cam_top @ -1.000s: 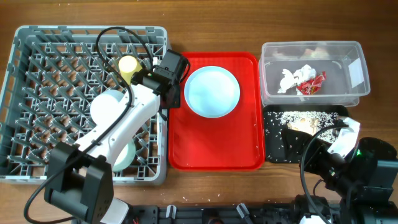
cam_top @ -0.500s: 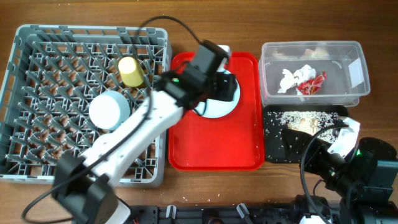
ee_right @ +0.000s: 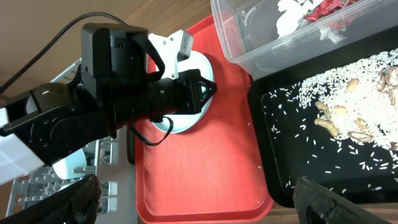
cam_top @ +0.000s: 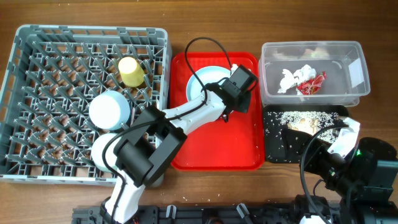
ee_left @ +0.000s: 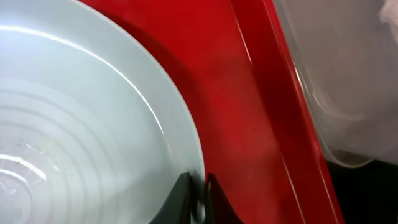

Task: Sort waste into correct bins and load items into the dishwasher rack
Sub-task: 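Reach the left gripper to the blue plate and grasp its rim, then lift the blue plate left and stand it upright in the rack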

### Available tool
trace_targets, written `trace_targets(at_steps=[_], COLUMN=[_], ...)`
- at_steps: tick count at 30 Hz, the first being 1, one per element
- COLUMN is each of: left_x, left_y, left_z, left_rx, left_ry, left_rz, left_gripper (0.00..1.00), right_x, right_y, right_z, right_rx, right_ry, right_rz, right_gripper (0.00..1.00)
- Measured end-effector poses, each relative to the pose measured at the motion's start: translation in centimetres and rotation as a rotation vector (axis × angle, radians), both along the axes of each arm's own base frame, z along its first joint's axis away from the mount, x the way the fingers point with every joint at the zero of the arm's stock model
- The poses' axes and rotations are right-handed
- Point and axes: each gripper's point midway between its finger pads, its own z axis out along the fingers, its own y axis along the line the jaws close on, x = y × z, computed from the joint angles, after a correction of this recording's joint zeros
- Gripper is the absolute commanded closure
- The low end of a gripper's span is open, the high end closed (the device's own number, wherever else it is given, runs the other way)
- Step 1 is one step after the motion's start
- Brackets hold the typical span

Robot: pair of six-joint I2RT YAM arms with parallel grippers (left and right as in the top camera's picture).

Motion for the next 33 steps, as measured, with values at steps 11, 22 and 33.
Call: trace_targets(at_steps=[11,22,33], left_x=[-2.6,4.3,7.6], left_y=[11.4,27.1,28.2], left_z=[31.7,29.2,24.2], left_rx=[-0.372,-0.951,-0.895], left_ry=[-0.392,0.012,0.063], left_rz=[0.139,0.118,0.238], left_gripper=[0.96,0.96,0.96], right_x=[0.0,0.0,0.0], right_y=[0.0,0.0,0.0], right_z=[0.0,0.0,0.0], right_rx=[0.0,0.0,0.0], right_ry=[0.0,0.0,0.0], right_rz=[0.0,0.0,0.0], right_gripper=[0.0,0.0,0.0])
